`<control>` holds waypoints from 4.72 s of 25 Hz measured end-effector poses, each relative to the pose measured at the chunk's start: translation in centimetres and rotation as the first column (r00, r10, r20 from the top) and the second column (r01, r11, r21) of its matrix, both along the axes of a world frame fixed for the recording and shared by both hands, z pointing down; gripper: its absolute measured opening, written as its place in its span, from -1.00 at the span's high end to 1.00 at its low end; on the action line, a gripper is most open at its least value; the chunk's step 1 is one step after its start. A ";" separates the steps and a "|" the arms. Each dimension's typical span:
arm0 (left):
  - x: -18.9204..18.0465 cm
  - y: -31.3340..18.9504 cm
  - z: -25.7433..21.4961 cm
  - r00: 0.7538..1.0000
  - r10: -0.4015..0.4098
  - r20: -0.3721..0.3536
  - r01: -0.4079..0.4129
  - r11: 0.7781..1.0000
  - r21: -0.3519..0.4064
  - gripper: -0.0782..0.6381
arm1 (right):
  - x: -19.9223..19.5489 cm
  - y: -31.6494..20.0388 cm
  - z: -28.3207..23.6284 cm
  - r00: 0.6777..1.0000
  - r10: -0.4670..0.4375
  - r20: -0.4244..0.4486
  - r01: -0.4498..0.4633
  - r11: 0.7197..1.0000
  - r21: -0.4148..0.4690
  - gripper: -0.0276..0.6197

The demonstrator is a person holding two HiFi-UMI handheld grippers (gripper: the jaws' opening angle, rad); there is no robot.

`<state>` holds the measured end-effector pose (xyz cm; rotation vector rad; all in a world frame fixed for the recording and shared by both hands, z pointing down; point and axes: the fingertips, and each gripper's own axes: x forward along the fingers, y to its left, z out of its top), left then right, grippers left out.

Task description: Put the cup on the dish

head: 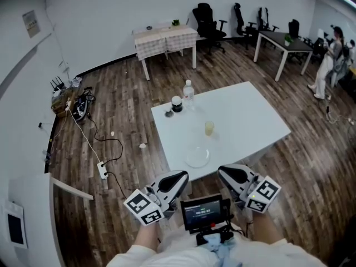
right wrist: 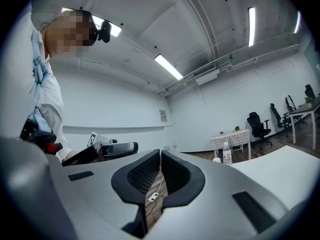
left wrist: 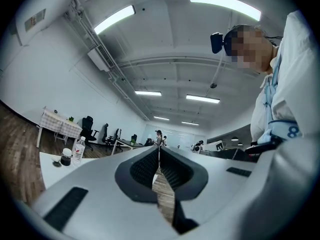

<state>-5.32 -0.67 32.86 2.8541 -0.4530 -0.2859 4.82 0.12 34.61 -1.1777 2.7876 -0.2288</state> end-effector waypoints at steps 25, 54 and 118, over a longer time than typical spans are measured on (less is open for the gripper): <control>5.3 -10.1 2.5 0.988 -0.149 0.034 0.152 0.983 -0.105 0.78 | 5.3 -11.2 3.2 0.985 -0.169 -0.020 0.166 0.980 -0.114 0.82; 3.9 -11.9 11.0 0.984 -0.171 0.059 0.181 0.916 -0.357 0.68 | 7.9 -17.7 10.2 0.983 -0.118 -0.139 0.088 0.975 -0.205 0.32; 4.6 -12.0 17.5 0.976 -0.102 0.192 0.189 0.836 -0.515 0.67 | 12.1 -34.5 28.0 0.889 -0.001 -0.458 -0.183 0.916 -0.356 0.01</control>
